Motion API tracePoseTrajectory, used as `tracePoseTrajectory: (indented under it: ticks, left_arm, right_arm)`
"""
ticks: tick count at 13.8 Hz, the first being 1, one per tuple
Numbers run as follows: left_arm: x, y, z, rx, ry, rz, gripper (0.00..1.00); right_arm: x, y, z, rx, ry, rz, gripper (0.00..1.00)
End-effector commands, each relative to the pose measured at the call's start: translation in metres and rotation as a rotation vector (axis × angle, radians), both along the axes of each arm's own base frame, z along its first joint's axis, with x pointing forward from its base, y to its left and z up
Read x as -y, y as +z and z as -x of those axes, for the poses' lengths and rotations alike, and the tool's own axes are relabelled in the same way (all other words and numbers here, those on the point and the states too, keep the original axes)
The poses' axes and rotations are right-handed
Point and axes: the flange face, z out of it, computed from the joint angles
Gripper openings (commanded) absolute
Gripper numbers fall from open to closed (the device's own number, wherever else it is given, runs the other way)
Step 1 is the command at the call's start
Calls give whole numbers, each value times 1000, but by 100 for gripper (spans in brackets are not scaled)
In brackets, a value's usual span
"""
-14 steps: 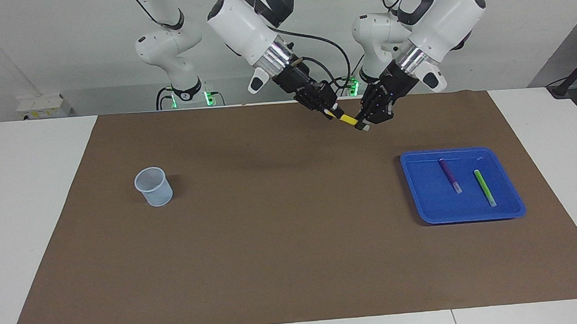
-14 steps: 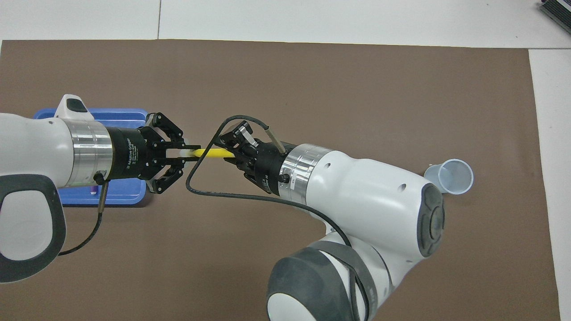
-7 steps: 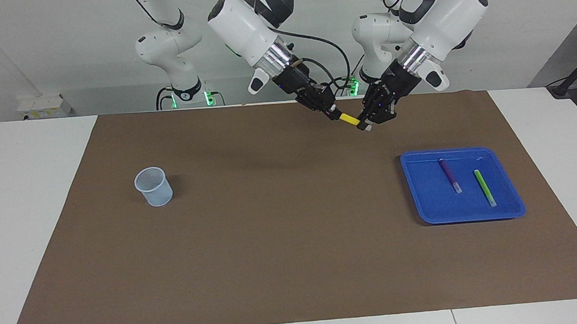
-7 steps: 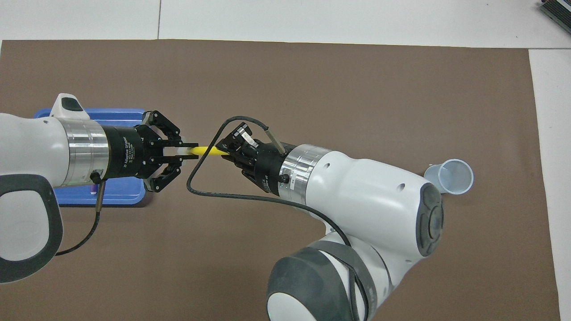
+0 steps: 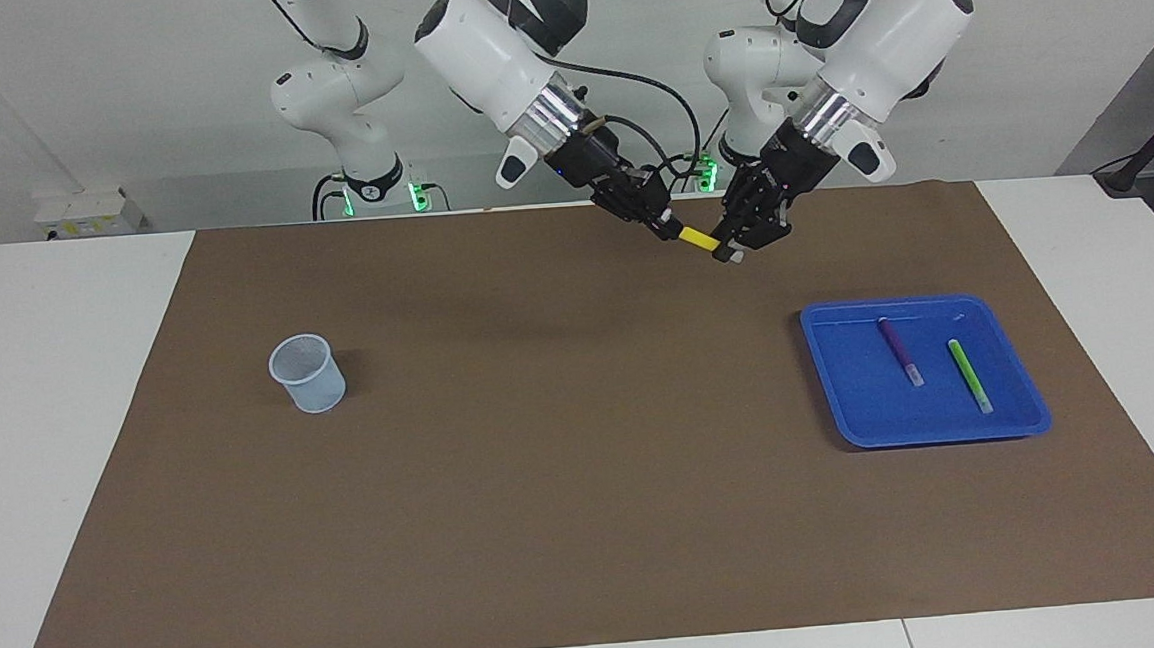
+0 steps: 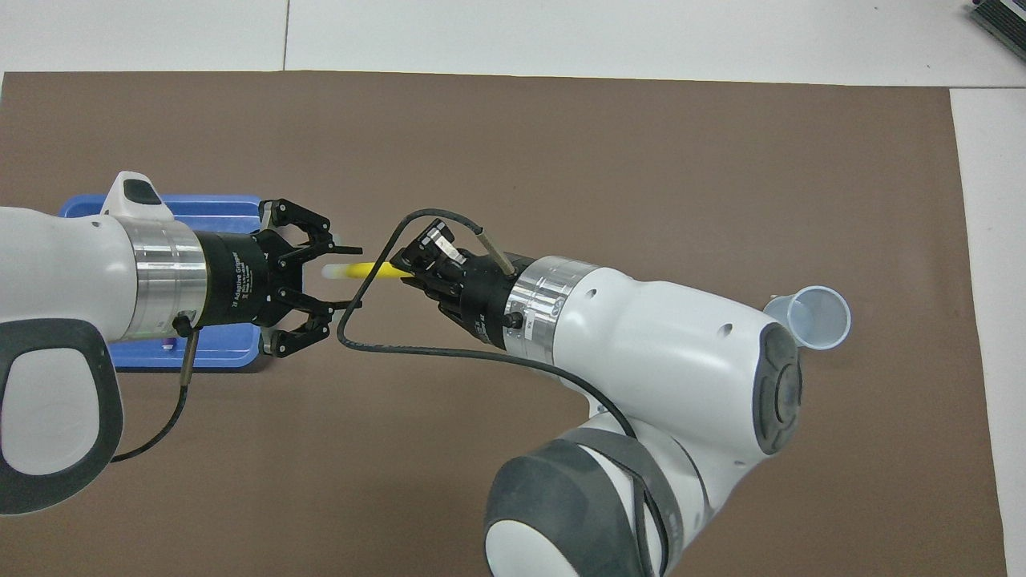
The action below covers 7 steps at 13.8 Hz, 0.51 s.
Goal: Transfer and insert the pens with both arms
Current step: 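Carry the yellow pen with the right gripper to the white cup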
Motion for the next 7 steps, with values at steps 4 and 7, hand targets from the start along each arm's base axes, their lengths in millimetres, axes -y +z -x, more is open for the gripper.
tracePoseTrajectory:
  ticks: [4,7]
  left_arm:
    - [-8,1,15,12,-29,4,65]
    - [-26,-13,29,92,-233,-36,62]
  right_arm:
    - [49,-11,-16,56,314,185,0]
    - [85,-23,-19,85,538,363,0]
